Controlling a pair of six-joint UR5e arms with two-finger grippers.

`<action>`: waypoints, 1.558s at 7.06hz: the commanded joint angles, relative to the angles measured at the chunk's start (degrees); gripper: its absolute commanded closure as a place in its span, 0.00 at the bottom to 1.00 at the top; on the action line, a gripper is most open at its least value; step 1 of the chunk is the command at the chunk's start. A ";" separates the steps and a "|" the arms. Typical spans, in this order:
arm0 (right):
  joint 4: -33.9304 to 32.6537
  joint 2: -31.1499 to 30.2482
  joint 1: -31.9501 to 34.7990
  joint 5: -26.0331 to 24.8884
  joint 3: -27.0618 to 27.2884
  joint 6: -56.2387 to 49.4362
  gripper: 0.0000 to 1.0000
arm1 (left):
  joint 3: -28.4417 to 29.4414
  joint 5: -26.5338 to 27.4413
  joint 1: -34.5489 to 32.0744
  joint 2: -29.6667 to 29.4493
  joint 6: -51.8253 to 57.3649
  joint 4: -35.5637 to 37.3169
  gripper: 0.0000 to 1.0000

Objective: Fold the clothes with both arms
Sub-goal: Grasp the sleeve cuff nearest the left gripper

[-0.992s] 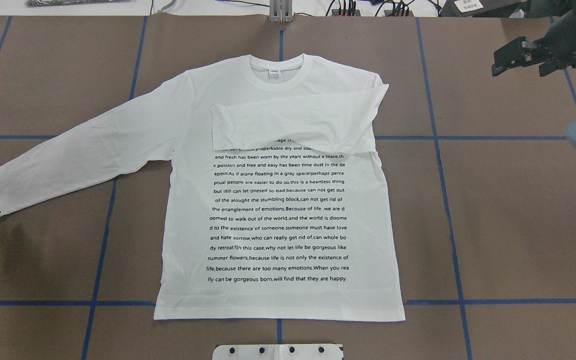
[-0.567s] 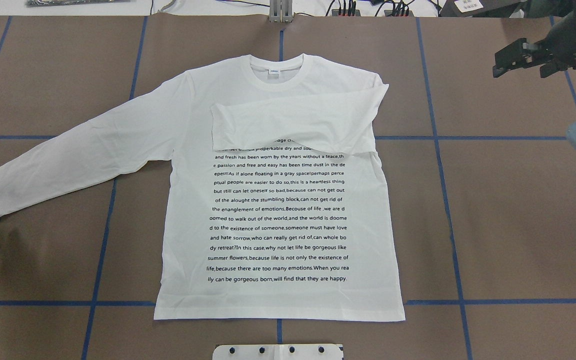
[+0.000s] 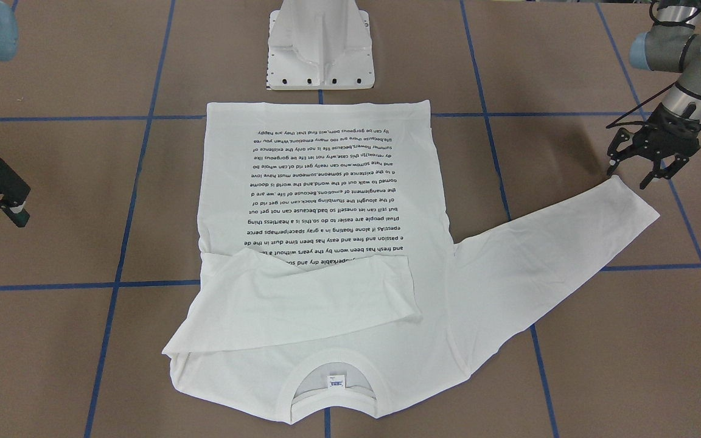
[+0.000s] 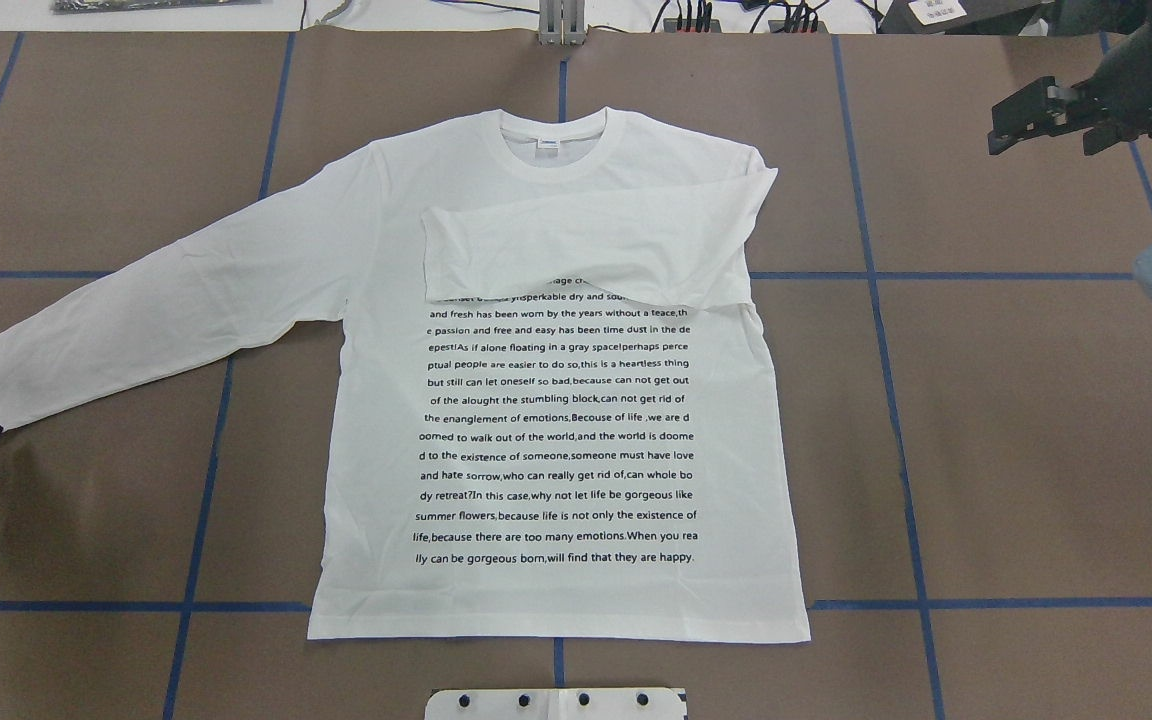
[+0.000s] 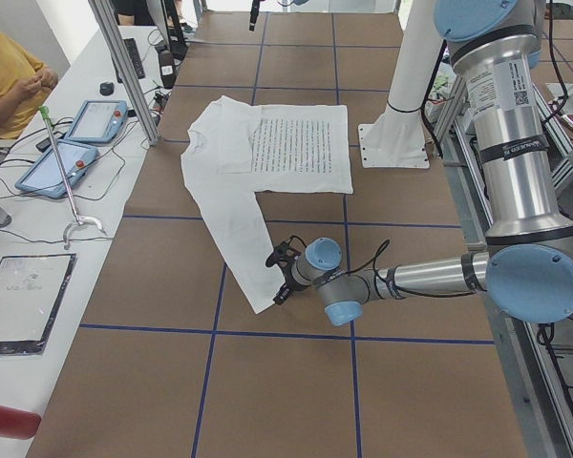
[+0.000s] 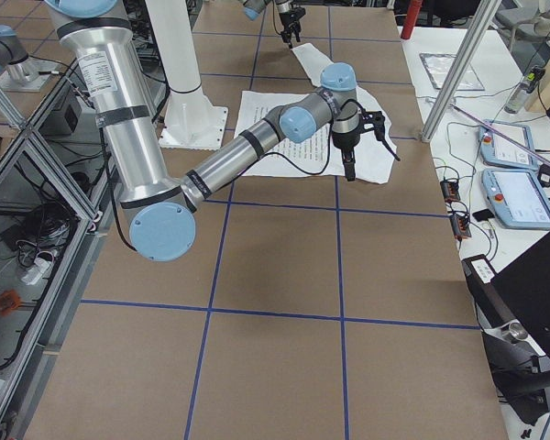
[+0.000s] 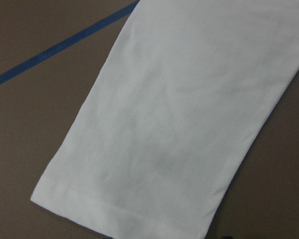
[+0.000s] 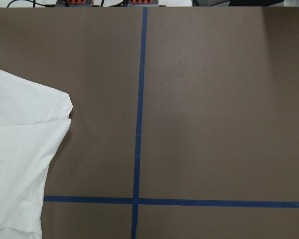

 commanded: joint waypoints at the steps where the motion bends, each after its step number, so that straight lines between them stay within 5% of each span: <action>1: 0.00 -0.04 0.00 -0.03 0.00 0.00 0.00 | 0.24 0.20 0.19 -0.43 0.04 0.00 0.27; 5: 0.00 -0.13 0.00 -0.03 -0.17 -0.18 0.00 | 0.24 1.69 1.86 -0.43 0.04 0.00 0.33; 8: 0.00 -0.48 0.00 -0.03 -0.09 -0.18 0.00 | 0.24 1.61 1.95 -0.43 -0.05 0.00 0.66; 10: 0.00 -0.48 0.00 -0.03 -0.17 -0.18 0.00 | 0.15 1.61 1.95 -0.52 0.04 -0.09 1.00; 11: 0.00 -0.48 0.00 0.06 -0.09 -0.18 0.00 | -0.02 1.52 1.95 -0.52 0.12 -0.96 1.00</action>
